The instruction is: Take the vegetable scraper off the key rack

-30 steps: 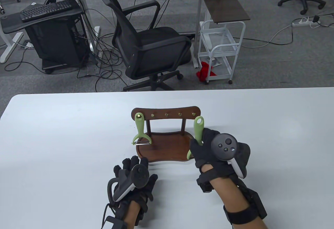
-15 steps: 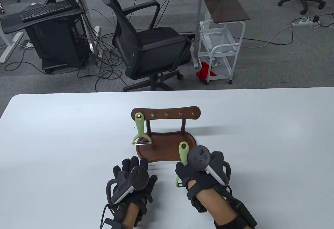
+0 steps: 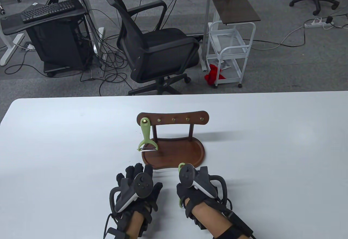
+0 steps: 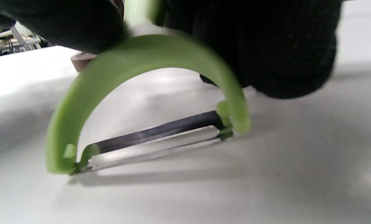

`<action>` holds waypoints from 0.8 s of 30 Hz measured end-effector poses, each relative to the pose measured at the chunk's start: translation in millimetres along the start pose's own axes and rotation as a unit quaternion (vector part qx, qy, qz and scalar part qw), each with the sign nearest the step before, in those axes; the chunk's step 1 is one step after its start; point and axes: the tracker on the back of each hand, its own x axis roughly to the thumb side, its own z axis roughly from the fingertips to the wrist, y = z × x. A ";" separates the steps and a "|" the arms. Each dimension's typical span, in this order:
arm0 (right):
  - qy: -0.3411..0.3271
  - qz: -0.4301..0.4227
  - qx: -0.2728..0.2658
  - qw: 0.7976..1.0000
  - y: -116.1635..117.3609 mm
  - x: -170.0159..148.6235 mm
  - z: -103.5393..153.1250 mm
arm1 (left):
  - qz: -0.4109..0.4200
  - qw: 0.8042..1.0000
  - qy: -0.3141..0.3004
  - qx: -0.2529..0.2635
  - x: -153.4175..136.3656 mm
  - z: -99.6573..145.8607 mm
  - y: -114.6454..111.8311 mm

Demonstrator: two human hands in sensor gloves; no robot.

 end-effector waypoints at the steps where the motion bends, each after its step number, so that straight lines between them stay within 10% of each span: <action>1: 0.001 -0.010 0.001 1.000 2.2 -0.5 -0.9 | 0.000 1.000 0.000 -0.002 0.0 -0.1 -0.4; 24: 0.027 0.065 -0.006 0.998 17.6 4.7 -2.1 | -0.001 1.000 0.000 -0.009 0.1 0.8 -1.7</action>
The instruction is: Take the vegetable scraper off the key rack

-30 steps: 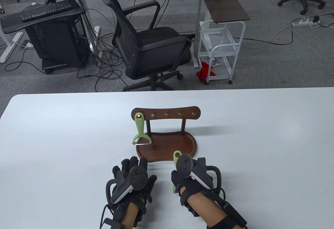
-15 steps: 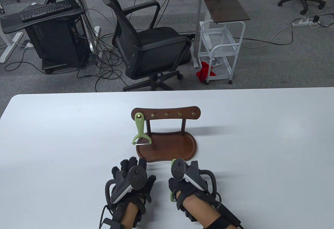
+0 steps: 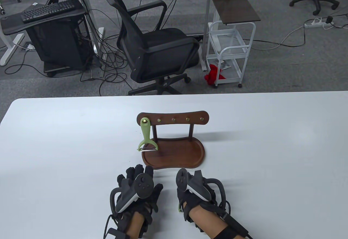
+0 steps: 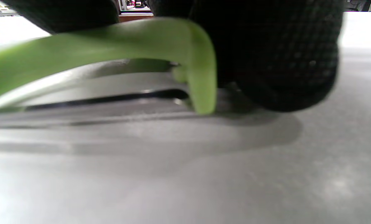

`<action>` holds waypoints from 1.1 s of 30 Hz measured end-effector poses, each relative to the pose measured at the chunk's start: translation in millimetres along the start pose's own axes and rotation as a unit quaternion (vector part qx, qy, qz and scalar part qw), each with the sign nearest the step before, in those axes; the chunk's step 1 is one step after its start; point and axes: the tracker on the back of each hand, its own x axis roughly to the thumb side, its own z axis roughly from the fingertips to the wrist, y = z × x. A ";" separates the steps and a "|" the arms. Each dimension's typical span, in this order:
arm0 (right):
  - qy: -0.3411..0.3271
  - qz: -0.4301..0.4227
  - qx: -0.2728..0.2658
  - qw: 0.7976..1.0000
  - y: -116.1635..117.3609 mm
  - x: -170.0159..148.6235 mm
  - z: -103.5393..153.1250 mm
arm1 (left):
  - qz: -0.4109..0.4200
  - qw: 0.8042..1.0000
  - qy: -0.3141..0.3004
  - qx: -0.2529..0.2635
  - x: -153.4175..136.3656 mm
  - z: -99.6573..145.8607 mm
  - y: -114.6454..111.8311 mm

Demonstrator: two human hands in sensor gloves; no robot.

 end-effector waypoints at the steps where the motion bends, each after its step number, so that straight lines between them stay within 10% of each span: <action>1: -0.002 0.005 0.003 1.000 0.1 1.2 0.2 | 0.000 1.000 0.000 0.000 0.0 -0.1 0.0; 19: -0.008 -0.038 0.035 0.999 -14.9 -12.8 -5.7 | 0.005 1.000 -0.001 0.005 0.4 -0.5 1.5; 33: -0.068 -0.125 -0.070 0.987 -63.9 -30.7 11.0 | 0.012 1.000 -0.015 0.008 1.6 1.2 5.5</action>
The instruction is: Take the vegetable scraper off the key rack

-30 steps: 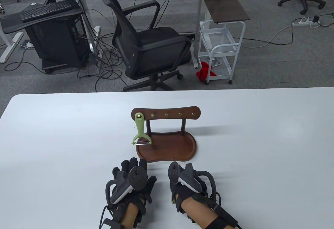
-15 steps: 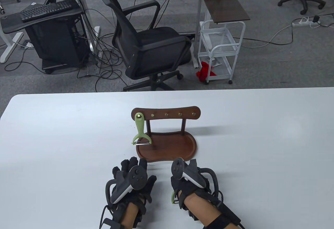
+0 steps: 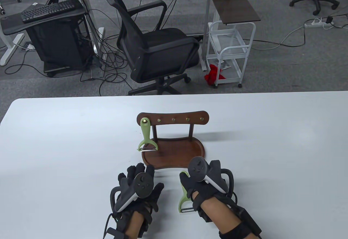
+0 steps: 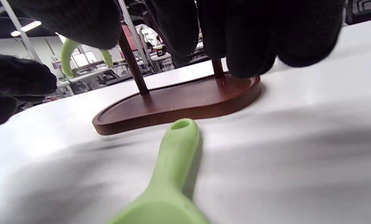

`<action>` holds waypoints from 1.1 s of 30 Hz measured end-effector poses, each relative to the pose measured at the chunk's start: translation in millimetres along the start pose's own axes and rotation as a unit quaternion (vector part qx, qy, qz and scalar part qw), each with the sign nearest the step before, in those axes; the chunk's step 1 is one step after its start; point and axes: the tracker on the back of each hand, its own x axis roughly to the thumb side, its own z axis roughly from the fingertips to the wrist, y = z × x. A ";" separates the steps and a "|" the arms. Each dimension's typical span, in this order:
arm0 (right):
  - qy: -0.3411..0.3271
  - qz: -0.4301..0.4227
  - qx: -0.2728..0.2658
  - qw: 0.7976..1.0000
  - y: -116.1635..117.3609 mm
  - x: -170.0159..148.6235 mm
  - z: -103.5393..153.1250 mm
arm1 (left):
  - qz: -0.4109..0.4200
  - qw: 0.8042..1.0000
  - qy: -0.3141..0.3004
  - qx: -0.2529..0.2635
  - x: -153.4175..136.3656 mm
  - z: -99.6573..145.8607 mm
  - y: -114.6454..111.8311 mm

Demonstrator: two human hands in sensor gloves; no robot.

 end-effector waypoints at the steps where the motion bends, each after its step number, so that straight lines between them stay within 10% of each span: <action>1: -0.005 -0.001 -0.011 1.000 -3.5 -1.8 0.3 | 0.000 1.000 -0.001 0.001 -0.2 0.8 0.1; 33: -0.008 -0.044 -0.062 0.997 11.1 -51.8 2.4 | -0.001 0.999 0.003 0.051 -17.4 -6.4 6.6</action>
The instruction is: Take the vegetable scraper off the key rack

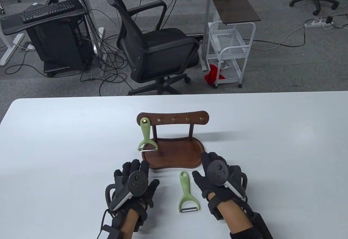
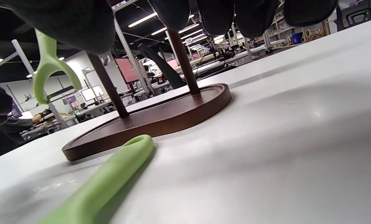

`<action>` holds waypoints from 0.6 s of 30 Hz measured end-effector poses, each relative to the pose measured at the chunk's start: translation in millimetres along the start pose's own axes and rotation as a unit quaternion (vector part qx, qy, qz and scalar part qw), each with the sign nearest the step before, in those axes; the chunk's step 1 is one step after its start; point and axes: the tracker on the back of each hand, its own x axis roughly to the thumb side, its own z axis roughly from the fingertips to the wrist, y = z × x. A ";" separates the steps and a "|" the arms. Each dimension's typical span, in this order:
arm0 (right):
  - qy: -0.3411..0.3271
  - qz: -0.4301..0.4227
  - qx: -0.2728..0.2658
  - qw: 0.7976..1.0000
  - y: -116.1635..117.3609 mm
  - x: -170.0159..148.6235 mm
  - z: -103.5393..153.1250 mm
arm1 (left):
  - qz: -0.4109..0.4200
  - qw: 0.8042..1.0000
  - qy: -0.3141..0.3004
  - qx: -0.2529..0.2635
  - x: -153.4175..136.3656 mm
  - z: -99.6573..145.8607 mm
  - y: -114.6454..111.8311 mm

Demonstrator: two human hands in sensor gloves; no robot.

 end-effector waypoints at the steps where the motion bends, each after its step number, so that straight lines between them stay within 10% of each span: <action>1: -0.001 0.001 -0.001 1.000 -0.4 0.9 0.3 | 0.003 1.000 0.003 0.002 -1.2 -0.1 -0.2; 8: -0.010 -0.007 -0.009 1.000 -4.3 5.6 2.3 | 0.009 0.999 0.041 -0.013 -13.5 -5.4 0.8; 18: -0.008 -0.007 0.002 1.000 0.4 5.3 0.9 | -0.013 0.994 0.085 0.067 -0.9 -39.2 60.1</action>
